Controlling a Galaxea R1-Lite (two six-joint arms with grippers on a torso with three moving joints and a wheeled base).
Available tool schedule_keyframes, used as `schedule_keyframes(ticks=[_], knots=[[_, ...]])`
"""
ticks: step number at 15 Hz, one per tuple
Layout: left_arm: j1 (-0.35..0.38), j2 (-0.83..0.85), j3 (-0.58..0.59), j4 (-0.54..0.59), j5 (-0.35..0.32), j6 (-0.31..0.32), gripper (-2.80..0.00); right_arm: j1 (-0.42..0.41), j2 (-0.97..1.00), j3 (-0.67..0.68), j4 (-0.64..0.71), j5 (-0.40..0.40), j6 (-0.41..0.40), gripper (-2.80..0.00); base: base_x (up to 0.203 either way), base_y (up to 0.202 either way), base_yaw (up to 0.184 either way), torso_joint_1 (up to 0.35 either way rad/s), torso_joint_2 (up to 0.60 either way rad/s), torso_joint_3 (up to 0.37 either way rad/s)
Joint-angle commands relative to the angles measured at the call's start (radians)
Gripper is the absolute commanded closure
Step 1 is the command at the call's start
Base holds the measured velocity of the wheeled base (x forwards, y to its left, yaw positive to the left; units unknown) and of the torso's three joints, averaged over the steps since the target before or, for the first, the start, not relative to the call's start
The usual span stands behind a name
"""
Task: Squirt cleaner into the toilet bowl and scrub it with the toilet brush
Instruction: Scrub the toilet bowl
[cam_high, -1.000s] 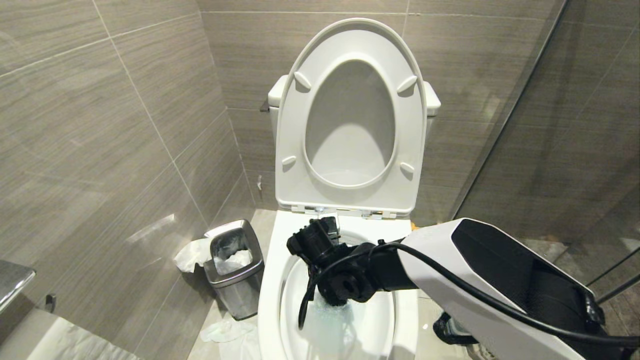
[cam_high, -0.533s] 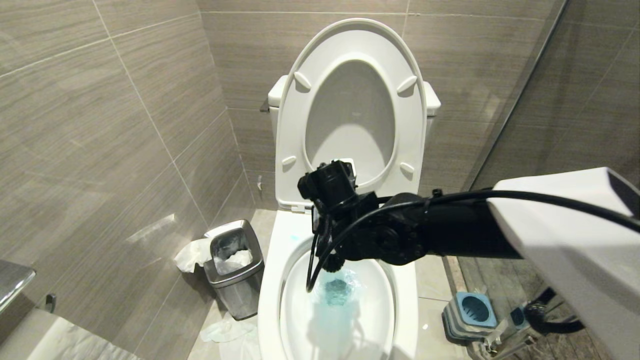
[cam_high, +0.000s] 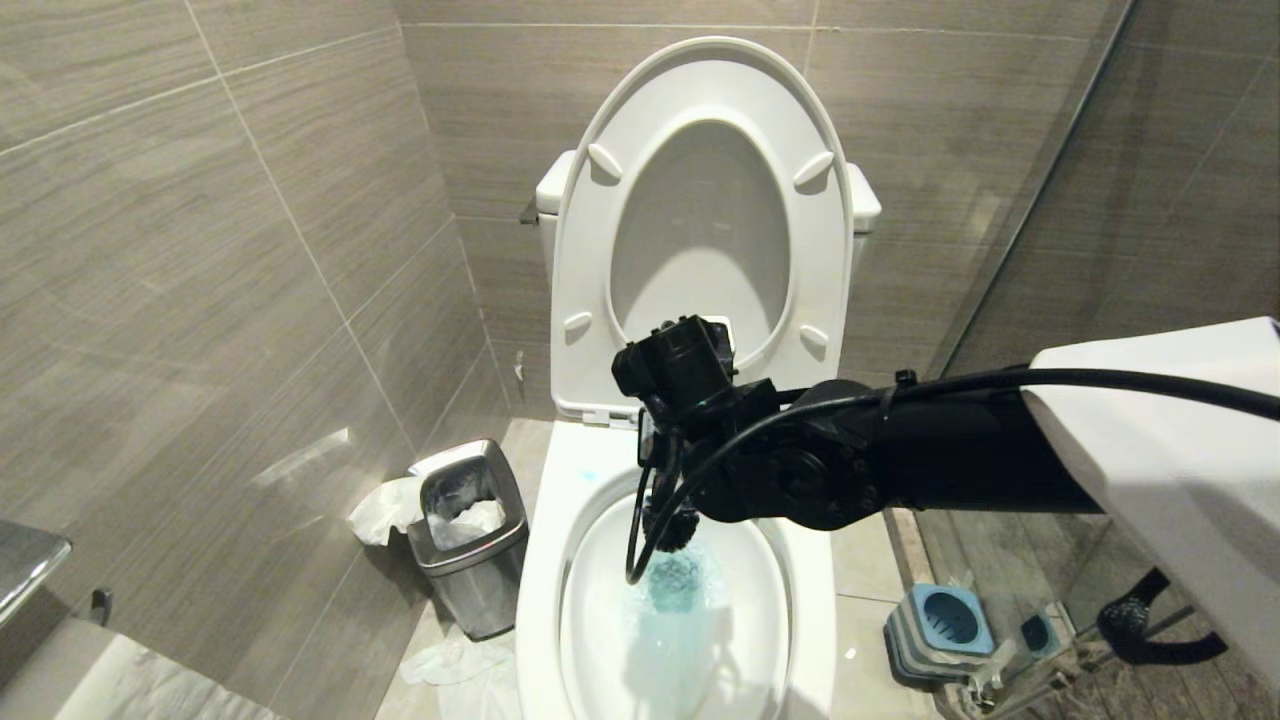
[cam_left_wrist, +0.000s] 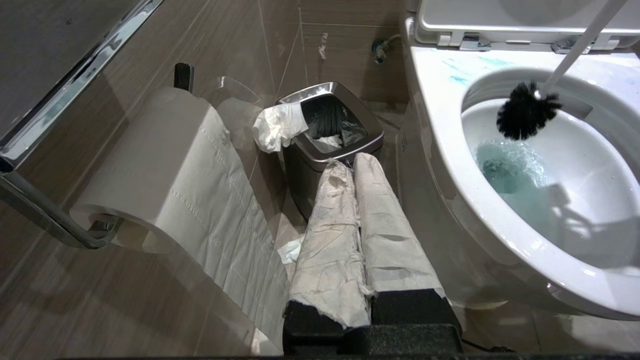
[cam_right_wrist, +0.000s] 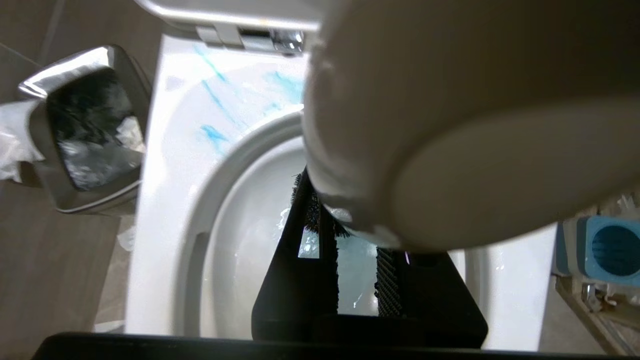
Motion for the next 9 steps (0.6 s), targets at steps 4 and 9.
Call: schedule_keyframes(ticks=[4,9], knots=[[0.0,0.001,0.0,0.001,-0.001,0.0,0.0,-0.022,0.216,-0.025,-0.005,-0.002,0.049,0.0,0.0,0.0,0.0,0.0,0.0,0.0],[0.0,0.002,0.001,0.001,0.0,0.0,0.0,-0.036,0.336,-0.09,-0.005,0.001,0.06,0.0,0.0,0.0,0.0,0.0,0.0,0.0]])
